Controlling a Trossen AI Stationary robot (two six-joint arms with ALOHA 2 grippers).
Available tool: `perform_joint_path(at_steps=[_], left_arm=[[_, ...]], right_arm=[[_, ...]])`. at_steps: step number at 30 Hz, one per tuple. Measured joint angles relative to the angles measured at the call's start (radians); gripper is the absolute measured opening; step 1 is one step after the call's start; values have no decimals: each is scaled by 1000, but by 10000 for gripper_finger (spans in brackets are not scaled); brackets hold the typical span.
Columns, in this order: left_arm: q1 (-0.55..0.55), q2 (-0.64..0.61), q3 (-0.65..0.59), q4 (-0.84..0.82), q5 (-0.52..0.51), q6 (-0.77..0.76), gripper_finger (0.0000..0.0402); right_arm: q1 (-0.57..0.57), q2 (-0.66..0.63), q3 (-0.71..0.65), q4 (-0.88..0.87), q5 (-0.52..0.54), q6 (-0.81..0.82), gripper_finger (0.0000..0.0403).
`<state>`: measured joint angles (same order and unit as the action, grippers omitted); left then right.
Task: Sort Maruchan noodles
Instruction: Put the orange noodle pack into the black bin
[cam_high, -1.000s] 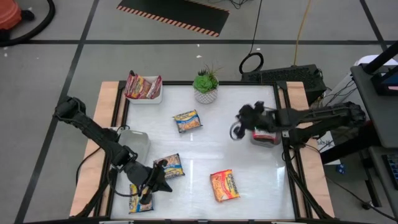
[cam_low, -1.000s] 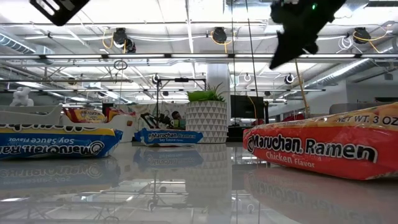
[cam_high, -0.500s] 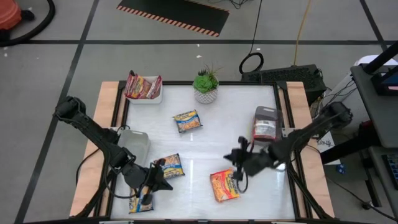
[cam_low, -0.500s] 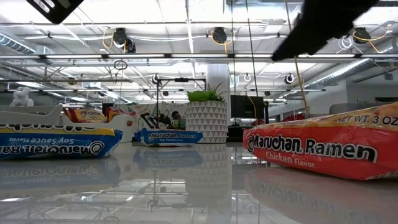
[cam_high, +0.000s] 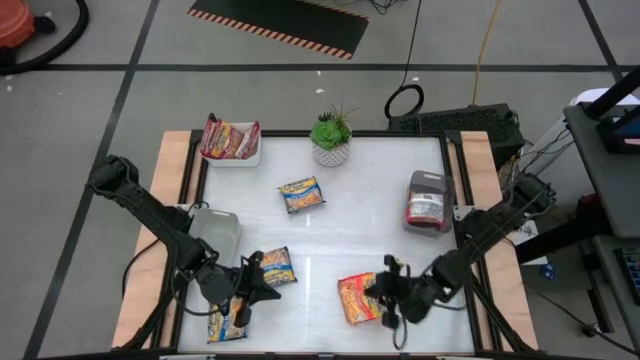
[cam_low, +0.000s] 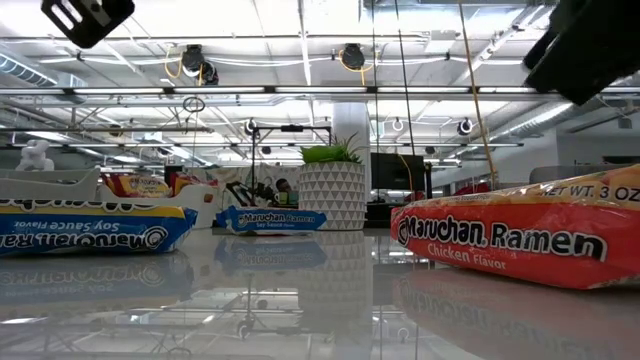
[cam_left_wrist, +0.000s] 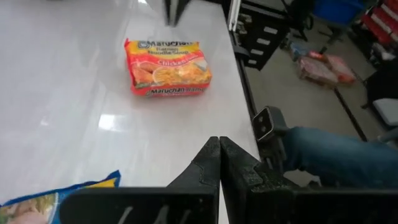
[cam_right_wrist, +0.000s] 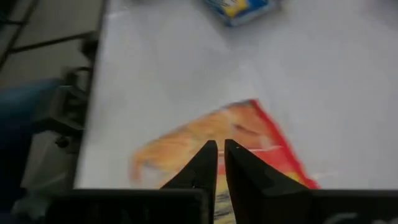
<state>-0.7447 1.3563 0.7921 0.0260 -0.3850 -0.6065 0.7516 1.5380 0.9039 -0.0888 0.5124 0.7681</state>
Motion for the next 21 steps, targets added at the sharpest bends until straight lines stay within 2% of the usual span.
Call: perform_joint_path(at_steps=[3, 6, 11, 15, 21], left_arm=[[-4, 0, 0, 1, -20, -33, 3], [-8, 0, 0, 15, -44, -62, 3], [-10, 0, 0, 33, -75, -95, 3], [-19, 0, 0, 31, -92, -123, 3], [-66, 39, 0, 45, -135, -195, 3]], right_arm=[[57, 24, 54, -11, 56, -7, 29], [101, 72, 126, -108, 88, 9, 29], [134, 169, 258, -311, 74, 120, 29], [155, 227, 333, -394, 54, 155, 29], [194, 245, 353, -457, 30, 272, 30]])
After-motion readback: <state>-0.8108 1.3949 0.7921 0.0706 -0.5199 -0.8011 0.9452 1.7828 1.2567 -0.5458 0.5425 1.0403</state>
